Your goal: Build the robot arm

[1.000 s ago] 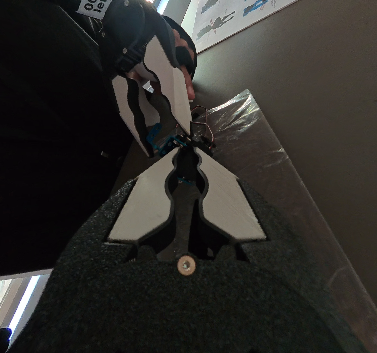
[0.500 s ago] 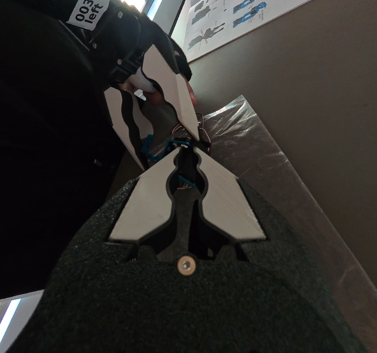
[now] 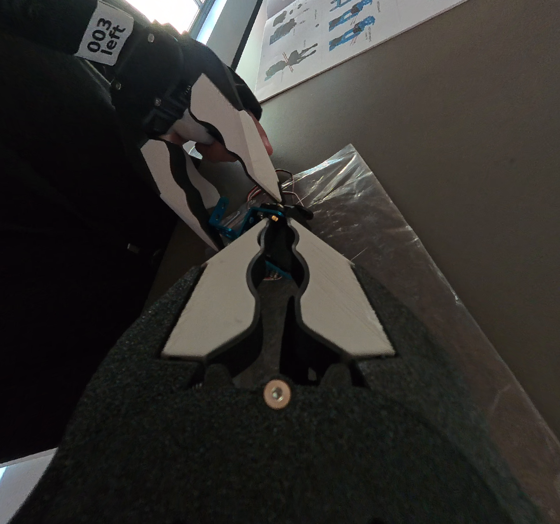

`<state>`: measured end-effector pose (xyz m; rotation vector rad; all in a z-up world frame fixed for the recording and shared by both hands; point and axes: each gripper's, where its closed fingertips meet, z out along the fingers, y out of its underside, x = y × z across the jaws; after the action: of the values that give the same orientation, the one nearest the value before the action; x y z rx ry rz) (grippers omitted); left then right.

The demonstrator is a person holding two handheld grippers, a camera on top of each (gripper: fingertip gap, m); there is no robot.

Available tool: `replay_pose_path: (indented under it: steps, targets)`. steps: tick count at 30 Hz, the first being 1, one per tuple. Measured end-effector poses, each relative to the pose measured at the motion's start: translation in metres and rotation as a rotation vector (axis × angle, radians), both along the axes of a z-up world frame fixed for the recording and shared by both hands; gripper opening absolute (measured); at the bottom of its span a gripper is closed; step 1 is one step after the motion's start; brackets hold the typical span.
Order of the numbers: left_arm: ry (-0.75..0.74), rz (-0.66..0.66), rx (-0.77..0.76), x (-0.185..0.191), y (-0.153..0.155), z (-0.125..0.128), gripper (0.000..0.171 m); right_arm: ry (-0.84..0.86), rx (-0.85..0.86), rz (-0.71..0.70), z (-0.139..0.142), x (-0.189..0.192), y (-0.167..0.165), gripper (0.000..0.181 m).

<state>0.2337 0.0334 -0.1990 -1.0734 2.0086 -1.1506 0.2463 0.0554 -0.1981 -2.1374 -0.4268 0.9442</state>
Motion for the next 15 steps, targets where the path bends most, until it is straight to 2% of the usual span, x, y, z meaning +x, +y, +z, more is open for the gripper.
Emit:
replay_pose_path:
  steps: [4,6,10,15]
  targets:
    - [0.018,0.002,-0.027,0.001,0.0022,-0.0005,0.055,0.003,-0.004,-0.006,0.0001,-0.0001,0.0017,0.007]
    - [0.04,0.005,-0.046,0.0027,0.0022,-0.0031,0.07,0.016,-0.002,0.0,0.0007,-0.0036,0.003,0.007]
    - [0.035,-0.009,-0.039,0.0028,-0.0018,-0.003,0.066,0.019,-0.008,0.013,0.0008,-0.0055,0.0034,0.007]
    - [0.044,0.039,-0.067,0.0041,0.0047,-0.0016,0.065,0.038,-0.005,-0.013,0.0006,-0.003,0.0074,0.006]
